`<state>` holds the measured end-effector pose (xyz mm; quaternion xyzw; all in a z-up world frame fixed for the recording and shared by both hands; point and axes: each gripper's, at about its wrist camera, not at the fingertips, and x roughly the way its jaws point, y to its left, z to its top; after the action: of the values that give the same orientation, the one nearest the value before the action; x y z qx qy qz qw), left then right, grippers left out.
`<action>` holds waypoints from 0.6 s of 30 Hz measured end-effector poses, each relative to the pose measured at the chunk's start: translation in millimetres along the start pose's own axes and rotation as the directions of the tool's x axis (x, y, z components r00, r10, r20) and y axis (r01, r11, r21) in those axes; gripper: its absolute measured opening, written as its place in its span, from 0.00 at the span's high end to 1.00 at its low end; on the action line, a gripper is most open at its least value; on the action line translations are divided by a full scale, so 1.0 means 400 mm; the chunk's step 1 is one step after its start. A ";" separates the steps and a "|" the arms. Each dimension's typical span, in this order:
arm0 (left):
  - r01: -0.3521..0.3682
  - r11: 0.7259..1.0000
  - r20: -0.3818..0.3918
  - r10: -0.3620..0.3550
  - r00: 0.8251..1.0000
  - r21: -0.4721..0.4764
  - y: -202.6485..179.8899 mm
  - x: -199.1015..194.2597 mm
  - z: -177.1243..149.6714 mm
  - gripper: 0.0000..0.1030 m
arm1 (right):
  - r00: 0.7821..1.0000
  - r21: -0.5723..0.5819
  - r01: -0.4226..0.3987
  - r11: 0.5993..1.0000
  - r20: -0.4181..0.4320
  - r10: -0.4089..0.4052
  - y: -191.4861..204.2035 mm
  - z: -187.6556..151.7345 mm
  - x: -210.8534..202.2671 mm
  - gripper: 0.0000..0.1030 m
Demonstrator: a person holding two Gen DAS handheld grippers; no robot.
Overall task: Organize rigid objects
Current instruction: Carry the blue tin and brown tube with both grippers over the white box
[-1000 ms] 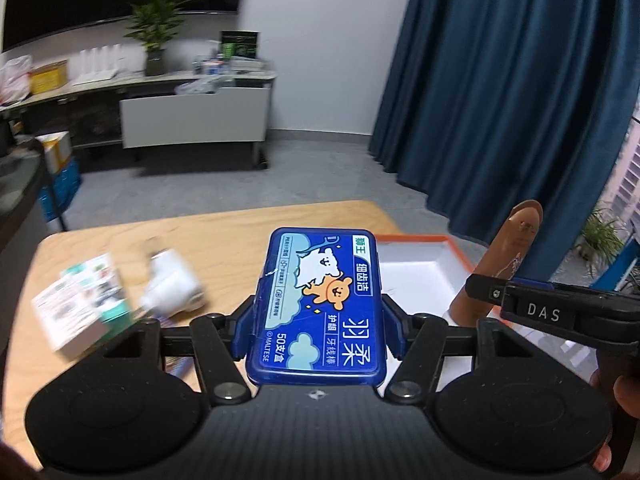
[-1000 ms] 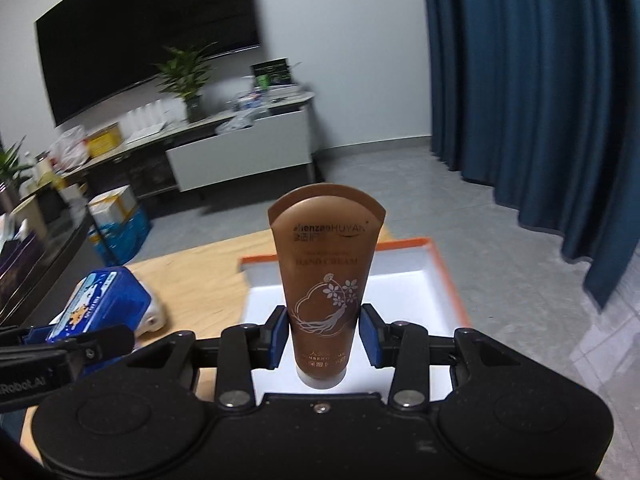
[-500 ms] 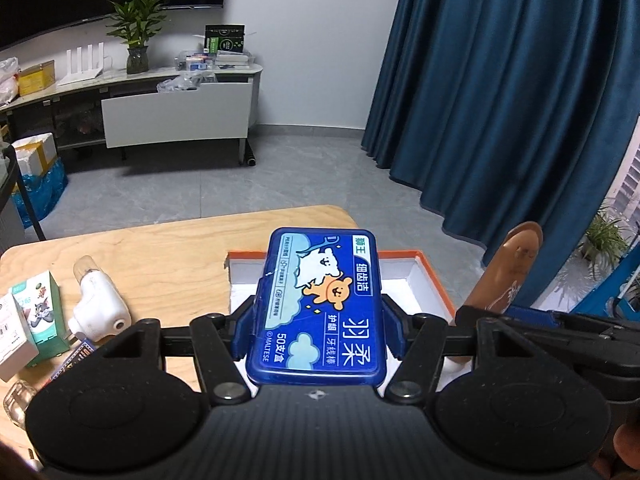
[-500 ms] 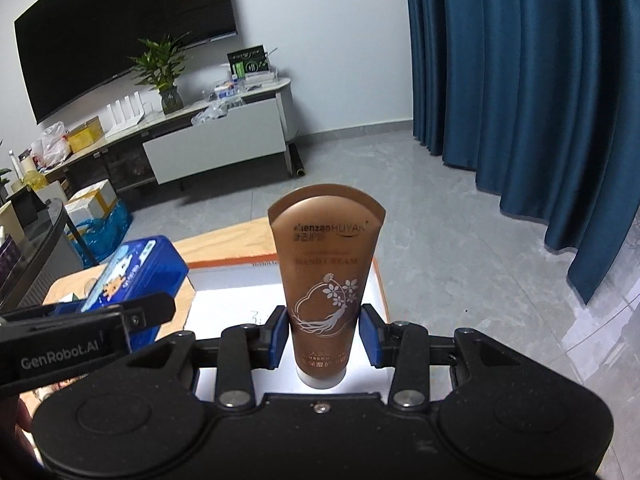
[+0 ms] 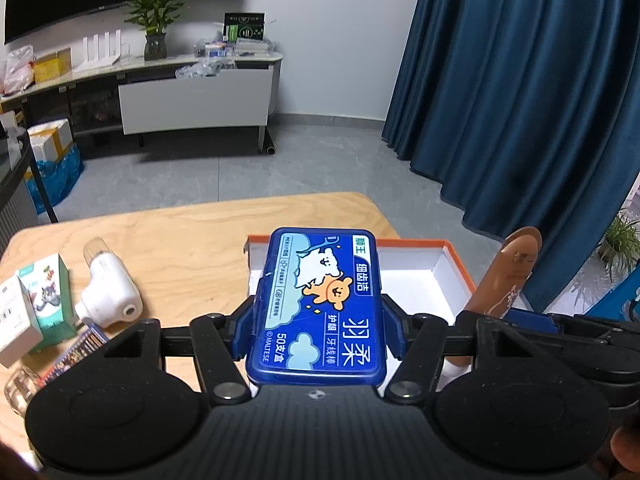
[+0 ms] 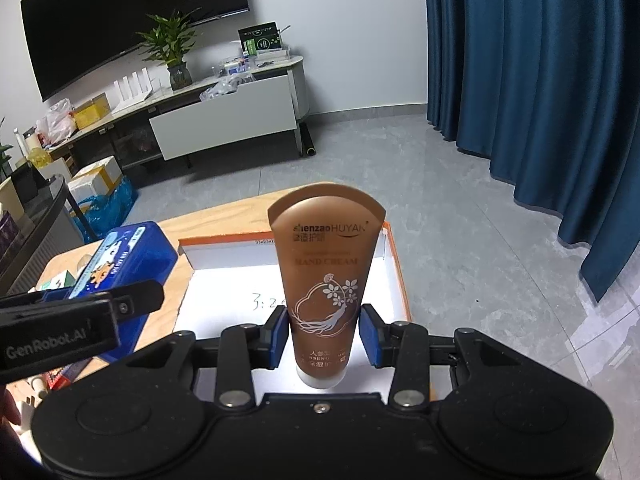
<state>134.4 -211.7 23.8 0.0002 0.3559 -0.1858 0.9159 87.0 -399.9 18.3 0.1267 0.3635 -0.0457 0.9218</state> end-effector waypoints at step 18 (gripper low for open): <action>-0.009 1.000 -0.004 0.009 1.000 -0.002 0.001 0.002 -0.015 0.39 | 0.999 -0.025 0.016 1.000 -0.034 -0.017 0.018 0.002 0.017 0.54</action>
<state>131.2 -210.8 18.7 0.0011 0.3581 -0.1813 0.9159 93.8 -393.1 15.7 0.1131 0.3808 -0.0466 0.9165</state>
